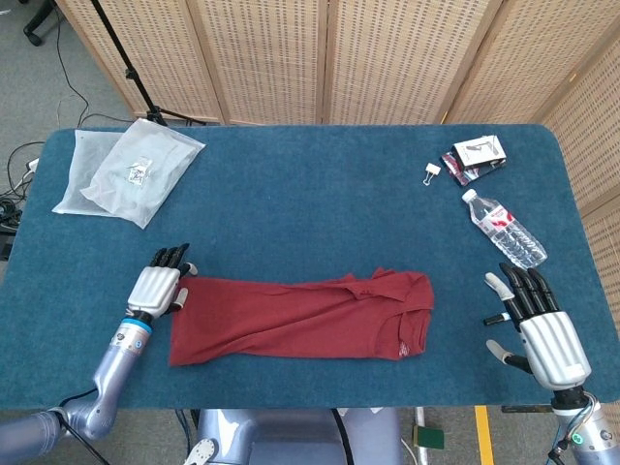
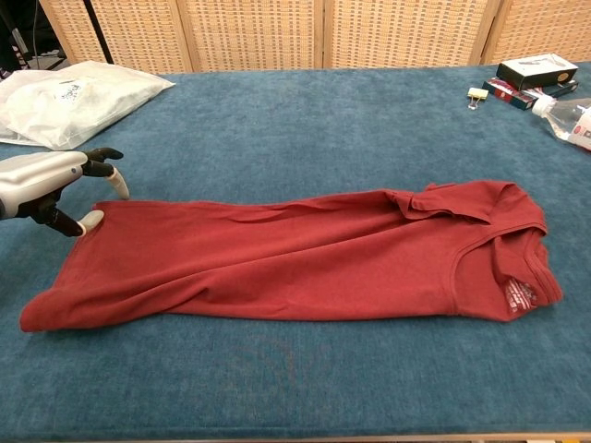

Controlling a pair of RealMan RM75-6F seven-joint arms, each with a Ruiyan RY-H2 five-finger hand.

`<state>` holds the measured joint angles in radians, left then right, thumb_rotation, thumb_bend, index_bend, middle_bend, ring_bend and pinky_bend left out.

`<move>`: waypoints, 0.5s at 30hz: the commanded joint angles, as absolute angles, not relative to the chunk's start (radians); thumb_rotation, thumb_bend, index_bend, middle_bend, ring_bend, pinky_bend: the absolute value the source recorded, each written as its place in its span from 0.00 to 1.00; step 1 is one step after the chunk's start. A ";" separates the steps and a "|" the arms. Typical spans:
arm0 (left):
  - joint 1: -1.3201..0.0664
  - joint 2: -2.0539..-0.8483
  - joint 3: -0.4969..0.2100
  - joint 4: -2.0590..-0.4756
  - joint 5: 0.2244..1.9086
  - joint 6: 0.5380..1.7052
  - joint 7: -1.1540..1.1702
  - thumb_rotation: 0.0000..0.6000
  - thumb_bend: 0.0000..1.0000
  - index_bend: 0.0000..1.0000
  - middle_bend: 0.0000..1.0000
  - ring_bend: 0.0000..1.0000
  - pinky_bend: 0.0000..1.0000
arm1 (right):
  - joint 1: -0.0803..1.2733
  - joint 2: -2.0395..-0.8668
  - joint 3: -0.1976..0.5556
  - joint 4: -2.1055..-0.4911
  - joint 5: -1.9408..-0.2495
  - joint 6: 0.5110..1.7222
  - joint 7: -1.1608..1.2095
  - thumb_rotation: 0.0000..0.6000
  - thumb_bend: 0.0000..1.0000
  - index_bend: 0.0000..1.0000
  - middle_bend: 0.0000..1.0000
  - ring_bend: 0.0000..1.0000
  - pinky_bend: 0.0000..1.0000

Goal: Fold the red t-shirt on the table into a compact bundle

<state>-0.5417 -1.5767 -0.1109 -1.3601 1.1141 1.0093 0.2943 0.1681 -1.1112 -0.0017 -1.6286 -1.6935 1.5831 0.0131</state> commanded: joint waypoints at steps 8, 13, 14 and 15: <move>-0.532 -1.619 -0.112 -1.311 1.129 1.024 0.257 1.00 0.54 0.39 0.00 0.00 0.00 | 0.163 -1.109 0.006 -1.629 -1.698 1.583 0.016 1.00 0.00 0.00 0.00 0.00 0.00; -0.515 -1.662 -0.118 -1.281 1.160 1.078 0.222 1.00 0.54 0.53 0.00 0.00 0.00 | 0.161 -1.109 0.009 -1.630 -1.700 1.579 0.019 1.00 0.00 0.00 0.00 0.00 0.00; -0.511 -1.675 -0.118 -1.268 1.170 1.093 0.216 1.00 0.54 0.56 0.00 0.00 0.00 | 0.161 -1.109 0.010 -1.630 -1.700 1.579 0.020 1.00 0.00 0.00 0.00 0.00 0.00; -0.508 -1.682 -0.116 -1.260 1.176 1.100 0.211 1.00 0.54 0.59 0.00 0.00 0.00 | 0.161 -1.109 0.010 -1.630 -1.700 1.578 0.022 1.00 0.00 0.00 0.00 0.00 0.00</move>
<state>-0.5165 -1.6647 -0.1155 -1.2764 1.1620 1.0823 0.2234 0.1608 -1.1088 0.0098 -1.6301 -1.7004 1.5782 0.0218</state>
